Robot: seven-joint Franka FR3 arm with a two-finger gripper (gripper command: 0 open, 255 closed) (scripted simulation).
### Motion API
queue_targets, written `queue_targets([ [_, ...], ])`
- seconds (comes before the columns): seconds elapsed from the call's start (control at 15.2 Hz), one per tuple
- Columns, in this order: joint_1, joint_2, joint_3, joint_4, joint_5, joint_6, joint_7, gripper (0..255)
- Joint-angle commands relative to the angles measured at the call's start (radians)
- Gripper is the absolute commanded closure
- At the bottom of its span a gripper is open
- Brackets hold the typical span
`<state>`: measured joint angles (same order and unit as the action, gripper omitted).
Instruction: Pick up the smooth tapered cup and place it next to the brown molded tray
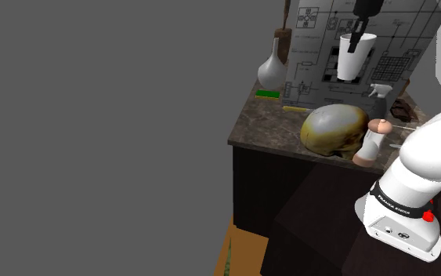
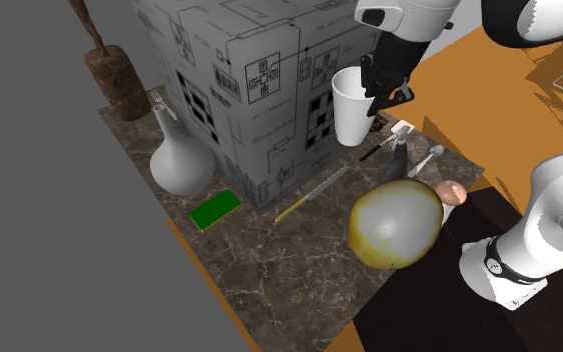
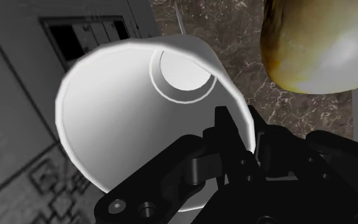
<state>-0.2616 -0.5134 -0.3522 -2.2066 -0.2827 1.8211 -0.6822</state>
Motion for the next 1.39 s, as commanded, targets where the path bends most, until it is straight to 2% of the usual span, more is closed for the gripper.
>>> queue_targets([
  [0.0,-0.021,-0.05,-0.019,-0.032,-0.021,-0.01,-0.031,255],
  [0.53,-0.112,-0.207,-0.119,-0.105,-0.111,-0.056,-0.181,255],
  [1.12,-0.206,-0.312,-0.26,-0.099,-0.217,-0.106,-0.38,255],
  [1.32,-0.211,-0.319,-0.273,-0.14,-0.23,-0.071,-0.374,255],
])
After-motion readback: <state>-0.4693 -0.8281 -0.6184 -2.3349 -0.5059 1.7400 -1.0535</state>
